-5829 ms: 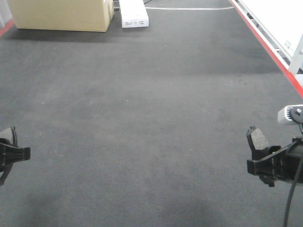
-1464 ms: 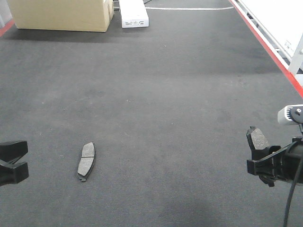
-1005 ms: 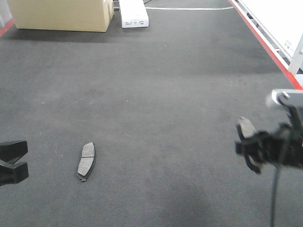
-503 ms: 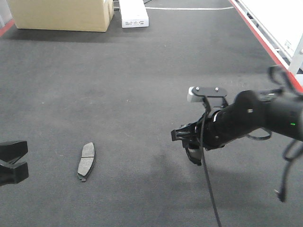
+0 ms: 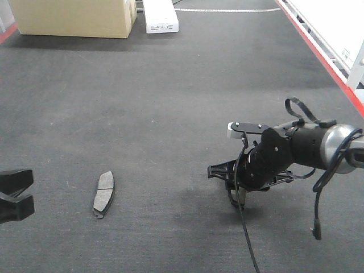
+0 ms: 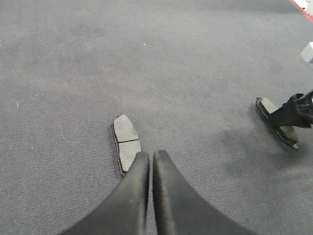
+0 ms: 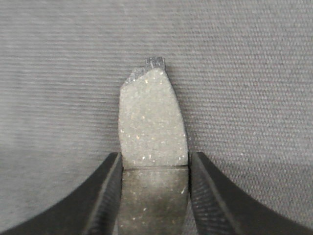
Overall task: Move and align brake pads A on conveyor
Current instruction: 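Lower the right gripper and release its brake pad onto the belt, then raise both open grippers above the two placed pads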
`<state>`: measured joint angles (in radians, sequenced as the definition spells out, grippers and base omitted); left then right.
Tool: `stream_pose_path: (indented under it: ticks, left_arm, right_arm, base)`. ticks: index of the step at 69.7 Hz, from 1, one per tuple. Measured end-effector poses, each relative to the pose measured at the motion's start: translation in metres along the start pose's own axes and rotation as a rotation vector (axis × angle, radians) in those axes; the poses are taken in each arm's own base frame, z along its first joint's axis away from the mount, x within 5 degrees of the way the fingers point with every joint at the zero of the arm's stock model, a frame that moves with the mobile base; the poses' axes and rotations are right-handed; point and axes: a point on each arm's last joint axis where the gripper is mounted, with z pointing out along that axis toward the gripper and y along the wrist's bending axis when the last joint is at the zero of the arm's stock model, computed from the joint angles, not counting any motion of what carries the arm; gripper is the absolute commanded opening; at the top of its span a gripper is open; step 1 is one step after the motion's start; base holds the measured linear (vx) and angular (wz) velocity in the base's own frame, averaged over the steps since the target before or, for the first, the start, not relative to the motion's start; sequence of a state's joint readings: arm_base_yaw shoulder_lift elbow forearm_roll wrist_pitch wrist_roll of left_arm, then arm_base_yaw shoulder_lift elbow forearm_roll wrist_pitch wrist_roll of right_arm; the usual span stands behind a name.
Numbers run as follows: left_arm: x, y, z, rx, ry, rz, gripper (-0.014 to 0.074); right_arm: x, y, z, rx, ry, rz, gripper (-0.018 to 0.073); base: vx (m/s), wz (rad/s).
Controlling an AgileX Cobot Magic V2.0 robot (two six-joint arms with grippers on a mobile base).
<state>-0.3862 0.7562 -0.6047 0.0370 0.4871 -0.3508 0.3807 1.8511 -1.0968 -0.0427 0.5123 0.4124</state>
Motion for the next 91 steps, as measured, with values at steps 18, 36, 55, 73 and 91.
stream_pose_path:
  ticks: [18,36,55,73,91]
  left_arm:
    - [0.0,0.0,0.0,0.0,0.0,0.0,-0.0008]
    - [0.0,0.0,0.0,0.0,0.0,0.0,-0.0008]
    - [0.0,0.0,0.0,0.0,0.0,0.0,-0.0008]
    - [0.0,0.0,0.0,0.0,0.0,0.0,-0.0008]
    - [0.0,0.0,0.0,0.0,0.0,0.0,-0.0008]
  right_arm:
    - [0.003,-0.001,0.002,0.016,0.031,0.006,0.0176]
    - [0.003,-0.002,0.001,0.023,0.032,0.006,0.0391]
    - [-0.003,-0.001,-0.028,0.001,-0.027,0.007,0.0406]
    - [0.016,-0.01,-0.085,-0.047,-0.167,-0.003,0.0347]
    - [0.067,-0.036,-0.141,-0.049,-0.36,-0.101,0.0248]
  base:
    - [0.0,0.0]
    - [0.0,0.0]
    - [0.0,0.0]
    - [0.0,0.0]
    - [0.0,0.0]
